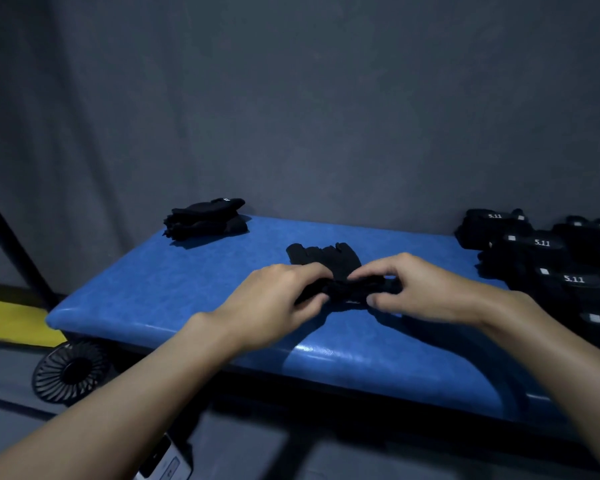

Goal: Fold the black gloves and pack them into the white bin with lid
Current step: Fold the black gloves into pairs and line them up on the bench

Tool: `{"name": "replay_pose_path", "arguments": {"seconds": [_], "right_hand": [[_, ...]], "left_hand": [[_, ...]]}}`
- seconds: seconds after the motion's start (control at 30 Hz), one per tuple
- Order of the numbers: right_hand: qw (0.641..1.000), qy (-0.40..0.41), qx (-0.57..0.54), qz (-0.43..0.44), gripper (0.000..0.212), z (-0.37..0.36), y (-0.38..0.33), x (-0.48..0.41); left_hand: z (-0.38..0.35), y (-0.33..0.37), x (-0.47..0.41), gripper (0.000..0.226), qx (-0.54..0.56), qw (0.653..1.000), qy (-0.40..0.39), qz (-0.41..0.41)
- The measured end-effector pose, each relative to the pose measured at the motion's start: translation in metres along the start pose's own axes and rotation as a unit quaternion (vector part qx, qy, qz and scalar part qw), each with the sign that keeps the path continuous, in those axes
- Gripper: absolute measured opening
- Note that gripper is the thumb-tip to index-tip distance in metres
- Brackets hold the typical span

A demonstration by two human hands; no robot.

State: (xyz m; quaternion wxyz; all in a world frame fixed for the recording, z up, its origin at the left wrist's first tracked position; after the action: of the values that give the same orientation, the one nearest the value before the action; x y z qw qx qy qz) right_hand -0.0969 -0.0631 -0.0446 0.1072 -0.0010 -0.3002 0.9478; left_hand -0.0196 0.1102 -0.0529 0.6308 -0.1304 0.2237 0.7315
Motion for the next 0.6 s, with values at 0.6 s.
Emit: {"name": "replay_pose_path", "arguments": {"seconds": [0.6], "right_hand": [[0.964, 0.129, -0.227, -0.050, 0.036, -0.009, 0.014, -0.022]], "left_hand": [[-0.001, -0.025, -0.004, 0.019, 0.260, 0.918, 0.185, 0.234]]}}
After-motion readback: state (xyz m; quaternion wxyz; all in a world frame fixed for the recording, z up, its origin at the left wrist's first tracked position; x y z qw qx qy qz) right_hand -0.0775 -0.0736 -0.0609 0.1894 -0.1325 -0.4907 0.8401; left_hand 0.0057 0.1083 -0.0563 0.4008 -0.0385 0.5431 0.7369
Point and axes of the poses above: each hand's wrist, its own x-axis away from the middle knuckle, its own z-axis out of the back of the hand, y = z × x, the point moved 5 cm from there along -x, towards the middle knuckle, and after that the axes turned 14 degrees about -z, right-handed, at the moved point
